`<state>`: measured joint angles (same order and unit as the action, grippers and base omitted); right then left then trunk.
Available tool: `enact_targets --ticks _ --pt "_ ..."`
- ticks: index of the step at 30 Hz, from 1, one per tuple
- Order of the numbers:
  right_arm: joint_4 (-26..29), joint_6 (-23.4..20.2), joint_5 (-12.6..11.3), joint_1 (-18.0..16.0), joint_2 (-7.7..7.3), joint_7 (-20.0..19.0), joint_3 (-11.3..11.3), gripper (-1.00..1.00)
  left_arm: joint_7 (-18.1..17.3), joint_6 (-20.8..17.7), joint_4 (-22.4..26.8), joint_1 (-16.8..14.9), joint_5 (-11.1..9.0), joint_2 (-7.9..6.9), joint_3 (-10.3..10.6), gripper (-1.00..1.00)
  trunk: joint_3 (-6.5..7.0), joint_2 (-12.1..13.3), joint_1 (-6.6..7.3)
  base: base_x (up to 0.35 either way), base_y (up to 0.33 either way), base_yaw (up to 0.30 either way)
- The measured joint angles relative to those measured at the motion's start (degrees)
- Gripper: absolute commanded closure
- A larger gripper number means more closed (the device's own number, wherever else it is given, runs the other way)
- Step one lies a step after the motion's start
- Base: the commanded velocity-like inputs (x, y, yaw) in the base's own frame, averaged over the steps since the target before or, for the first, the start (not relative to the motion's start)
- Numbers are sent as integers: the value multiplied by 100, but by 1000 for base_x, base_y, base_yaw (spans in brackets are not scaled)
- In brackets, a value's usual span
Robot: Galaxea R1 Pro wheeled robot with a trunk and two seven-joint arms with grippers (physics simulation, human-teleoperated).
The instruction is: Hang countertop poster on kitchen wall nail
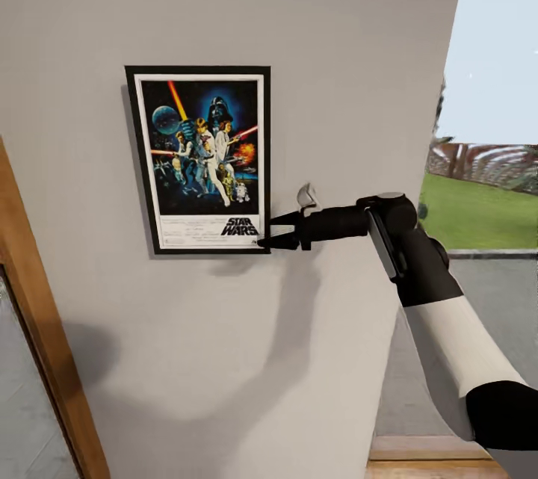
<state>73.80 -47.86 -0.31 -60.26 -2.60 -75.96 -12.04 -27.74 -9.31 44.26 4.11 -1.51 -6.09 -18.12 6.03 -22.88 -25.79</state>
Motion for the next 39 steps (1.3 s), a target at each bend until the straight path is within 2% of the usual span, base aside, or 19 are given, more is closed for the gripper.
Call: enact_targets --ticks 3,9,10,14,16,17,18,19,20,21,22,23,24,25,27,28,30,36,39 --pt "149 26 6 173 -10 -260 -2 -100 0 -2 0 0 0 0 0 -100 0 0 1 -173 0 0" --pt "626 355 39 1113 -23 -461 8 -100 0 -8 0 0 0 -3 0 -100 -1 -1 3 -48 0 0" --pt "674 579 47 1416 -29 -475 13 -100 0 -8 1 0 0 -5 0 -100 -2 -1 3 -15 0 0" --pt "716 1092 61 2158 -104 -469 21 -100 -2 -8 0 0 0 -7 0 -100 -1 -1 3 -9 0 0" --pt "708 1502 66 2721 -191 -454 40 -100 -1 -9 -2 0 0 -8 0 -100 -2 0 3 -3 0 0" --pt "680 1782 68 3052 -234 -449 122 -100 0 -9 -3 0 0 -8 0 -100 -2 -1 4 -1 0 0" --pt "570 2195 68 3550 -273 -445 401 -100 0 -9 -4 0 0 -9 0 -100 -2 -1 3 -1 0 0" --pt "506 2338 66 3751 -283 -446 535 -100 0 -9 -5 0 0 -9 0 -100 -2 -1 3 0 0 0" --pt "-168 3147 74 4154 -309 -472 1117 -100 -8 -11 -7 1 -4 -30 0 -100 1 -4 4 0 0 0" --pt "-1363 3685 83 4503 -323 -472 1422 -100 -13 -15 -7 1 -6 -41 -1 -100 -2 1 3 0 0 0" --pt "-1726 4016 84 4550 -328 -467 1535 -100 -15 -16 -10 0 -6 -45 -1 -100 -2 0 3 0 0 0" --pt "-2415 4442 83 4615 -352 -456 1646 -100 -16 -17 -13 0 -7 -49 -1 -100 -2 -2 4 0 0 0" --pt "-3533 5038 66 4672 -658 -105 1828 -100 -6 -17 -32 0 -6 -52 0 -100 0 -1 3 0 0 0" --pt "-4475 5092 69 4695 -715 -25 1832 -100 -4 -18 -34 1 -7 -52 -1 -100 -3 0 3 0 0 0" --pt "-4865 5207 64 4682 -753 295 1847 -100 2 -16 -42 0 -5 -48 0 -100 -1 -1 3 0 0 0" --pt "-5342 5323 57 4686 -778 893 1844 -100 16 -14 -47 0 -2 -46 0 -100 1 -1 3 0 0 0" --pt "-5650 5437 58 4684 -782 1404 1853 -100 24 -15 -50 0 -1 -45 0 -100 10 -1 3 0 0 0" --pt "-6024 5651 28 4683 -762 2452 1860 -100 33 -11 -56 0 0 -44 2 -100 54 -2 3 0 0 0" --pt "-6078 5683 21 4683 -756 2771 1864 -100 36 -10 -57 0 2 -44 11 -100 80 -2 3 0 0 0"
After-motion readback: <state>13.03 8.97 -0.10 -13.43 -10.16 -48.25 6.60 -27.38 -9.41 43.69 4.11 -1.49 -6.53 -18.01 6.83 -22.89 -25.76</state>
